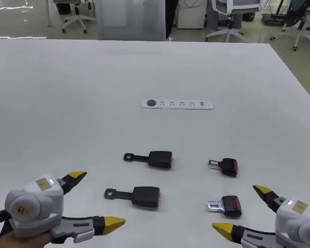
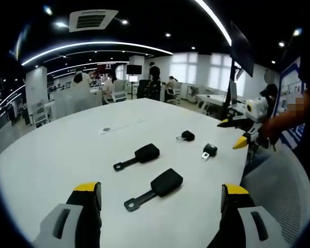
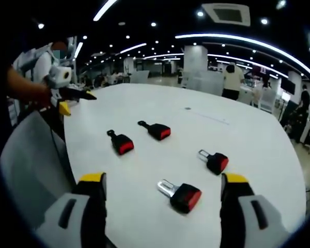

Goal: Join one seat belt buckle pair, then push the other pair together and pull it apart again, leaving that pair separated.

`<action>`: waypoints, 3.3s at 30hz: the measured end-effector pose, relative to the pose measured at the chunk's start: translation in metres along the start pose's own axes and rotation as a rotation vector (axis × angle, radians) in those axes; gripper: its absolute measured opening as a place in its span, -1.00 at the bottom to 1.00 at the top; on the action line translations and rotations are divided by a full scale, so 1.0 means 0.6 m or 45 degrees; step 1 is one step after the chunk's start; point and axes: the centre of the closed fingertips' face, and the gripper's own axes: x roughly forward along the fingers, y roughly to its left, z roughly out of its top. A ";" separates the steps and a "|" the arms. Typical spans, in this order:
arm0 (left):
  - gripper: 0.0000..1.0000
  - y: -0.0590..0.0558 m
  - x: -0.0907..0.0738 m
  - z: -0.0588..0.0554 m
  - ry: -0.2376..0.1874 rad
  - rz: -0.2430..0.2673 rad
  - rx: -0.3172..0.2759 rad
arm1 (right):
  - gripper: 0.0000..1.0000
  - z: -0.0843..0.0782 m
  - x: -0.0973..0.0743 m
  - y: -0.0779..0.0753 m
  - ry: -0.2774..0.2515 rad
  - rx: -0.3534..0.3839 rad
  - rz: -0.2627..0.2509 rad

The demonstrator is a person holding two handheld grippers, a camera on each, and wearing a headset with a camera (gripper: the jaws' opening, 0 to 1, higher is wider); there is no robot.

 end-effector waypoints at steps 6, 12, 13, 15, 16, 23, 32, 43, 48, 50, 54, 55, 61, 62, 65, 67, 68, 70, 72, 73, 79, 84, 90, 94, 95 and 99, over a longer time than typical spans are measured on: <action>0.97 -0.003 0.001 0.002 0.004 -0.002 0.010 | 0.85 -0.001 -0.001 0.000 0.001 0.001 0.006; 0.97 -0.004 0.002 0.000 0.016 -0.011 0.026 | 0.84 -0.003 -0.001 0.002 0.008 0.003 0.022; 0.97 -0.003 0.002 0.000 0.015 -0.011 0.027 | 0.84 -0.002 -0.001 0.002 0.005 0.006 0.026; 0.97 -0.002 0.003 0.000 0.016 -0.012 0.028 | 0.84 -0.003 -0.001 0.001 0.011 -0.001 0.027; 0.97 -0.002 0.004 0.001 0.016 -0.013 0.029 | 0.84 -0.004 -0.001 0.000 0.014 -0.007 0.028; 0.96 -0.003 0.012 0.001 0.029 -0.027 0.046 | 0.84 -0.004 0.002 -0.005 0.020 -0.015 0.036; 0.96 -0.006 0.027 0.005 0.043 -0.053 0.078 | 0.84 -0.009 0.008 -0.008 0.032 -0.020 0.054; 0.94 -0.012 0.043 -0.001 0.077 -0.081 0.109 | 0.83 -0.022 0.012 -0.009 0.057 -0.050 0.080; 0.93 -0.009 0.054 -0.001 0.078 -0.088 0.118 | 0.83 -0.027 0.016 -0.014 0.070 -0.049 0.085; 0.92 -0.009 0.059 -0.001 0.079 -0.096 0.122 | 0.83 -0.029 0.017 -0.017 0.074 -0.047 0.085; 0.92 -0.009 0.069 0.000 0.080 -0.109 0.126 | 0.82 -0.035 0.020 -0.022 0.086 -0.041 0.087; 0.92 -0.008 0.072 -0.001 0.081 -0.112 0.129 | 0.82 -0.036 0.021 -0.024 0.087 -0.039 0.087; 0.91 -0.008 0.090 -0.003 0.089 -0.135 0.133 | 0.81 -0.041 0.025 -0.029 0.098 -0.030 0.095; 0.91 -0.008 0.093 -0.005 0.094 -0.141 0.138 | 0.81 -0.042 0.027 -0.030 0.101 -0.031 0.096; 0.91 -0.006 0.101 -0.011 0.112 -0.153 0.152 | 0.80 -0.046 0.030 -0.033 0.111 -0.031 0.101; 0.90 -0.006 0.106 -0.012 0.113 -0.158 0.150 | 0.80 -0.049 0.033 -0.035 0.113 -0.027 0.103; 0.90 -0.006 0.108 -0.012 0.115 -0.159 0.148 | 0.80 -0.049 0.033 -0.036 0.115 -0.026 0.104; 0.90 -0.004 0.113 -0.013 0.117 -0.162 0.150 | 0.80 -0.051 0.036 -0.038 0.118 -0.021 0.106; 0.90 -0.004 0.119 -0.013 0.119 -0.167 0.147 | 0.80 -0.053 0.038 -0.039 0.124 -0.023 0.113; 0.90 -0.004 0.121 -0.014 0.121 -0.169 0.152 | 0.80 -0.055 0.040 -0.040 0.130 -0.025 0.117; 0.84 -0.008 0.135 -0.014 0.131 -0.192 0.177 | 0.79 -0.061 0.047 -0.048 0.145 -0.034 0.139; 0.83 -0.008 0.145 -0.018 0.150 -0.209 0.188 | 0.79 -0.064 0.052 -0.050 0.160 -0.041 0.165; 0.83 -0.005 0.158 -0.025 0.179 -0.233 0.206 | 0.78 -0.069 0.063 -0.054 0.184 -0.066 0.202; 0.81 -0.003 0.167 -0.031 0.197 -0.251 0.224 | 0.78 -0.075 0.071 -0.055 0.206 -0.081 0.234; 0.81 -0.003 0.169 -0.033 0.205 -0.256 0.228 | 0.78 -0.079 0.073 -0.055 0.219 -0.084 0.243; 0.79 -0.008 0.177 -0.040 0.231 -0.292 0.260 | 0.78 -0.084 0.077 -0.052 0.241 -0.115 0.284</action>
